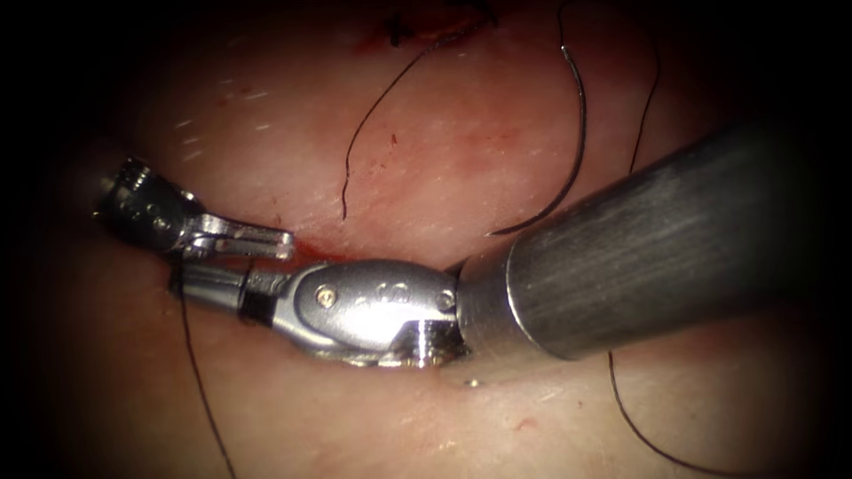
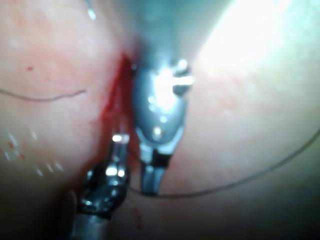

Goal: Wound Closure

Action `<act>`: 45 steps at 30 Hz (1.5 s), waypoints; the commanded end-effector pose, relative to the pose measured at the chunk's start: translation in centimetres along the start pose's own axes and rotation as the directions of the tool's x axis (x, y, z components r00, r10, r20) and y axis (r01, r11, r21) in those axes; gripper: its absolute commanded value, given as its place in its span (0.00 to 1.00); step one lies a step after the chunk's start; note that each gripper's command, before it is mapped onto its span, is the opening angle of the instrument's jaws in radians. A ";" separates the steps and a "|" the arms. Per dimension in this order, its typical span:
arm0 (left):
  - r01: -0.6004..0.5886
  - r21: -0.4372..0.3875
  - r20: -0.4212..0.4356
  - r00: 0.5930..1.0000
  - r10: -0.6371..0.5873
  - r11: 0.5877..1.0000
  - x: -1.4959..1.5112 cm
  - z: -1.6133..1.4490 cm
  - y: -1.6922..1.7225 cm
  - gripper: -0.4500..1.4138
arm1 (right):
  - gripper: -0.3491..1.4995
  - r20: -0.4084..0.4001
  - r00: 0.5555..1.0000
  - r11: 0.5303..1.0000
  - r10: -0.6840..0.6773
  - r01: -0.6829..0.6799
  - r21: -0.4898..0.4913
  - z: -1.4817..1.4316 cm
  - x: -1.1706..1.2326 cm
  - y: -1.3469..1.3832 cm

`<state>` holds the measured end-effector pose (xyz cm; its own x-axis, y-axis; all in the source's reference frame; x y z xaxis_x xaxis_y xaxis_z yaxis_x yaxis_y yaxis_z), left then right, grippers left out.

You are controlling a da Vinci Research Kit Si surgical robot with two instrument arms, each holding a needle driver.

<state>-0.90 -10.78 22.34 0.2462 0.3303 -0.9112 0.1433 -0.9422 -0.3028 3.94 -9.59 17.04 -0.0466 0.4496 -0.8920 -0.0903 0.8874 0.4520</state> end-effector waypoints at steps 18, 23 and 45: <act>-0.043 0.024 -0.031 0.999 0.043 0.999 0.06 0.14 0.25 0.00 | 0.00 -0.043 0.999 0.997 -0.017 0.014 -0.073 -0.17 0.11 -0.05; -0.060 0.041 -0.029 0.998 0.061 0.997 0.07 0.17 0.33 0.00 | 0.00 -0.049 0.999 0.995 -0.014 0.008 -0.104 -0.13 0.16 -0.04; -0.104 0.100 0.037 0.994 0.101 0.990 0.21 0.19 0.76 0.00 | 0.00 0.015 0.999 0.932 -0.028 0.032 -0.361 -0.35 0.29 0.09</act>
<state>-0.82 -11.31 21.87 0.2181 0.2239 -0.9499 0.0197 -0.9741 -0.2251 3.49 -9.29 16.83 -0.0194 0.4188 -0.9079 -0.4507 0.8069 0.3818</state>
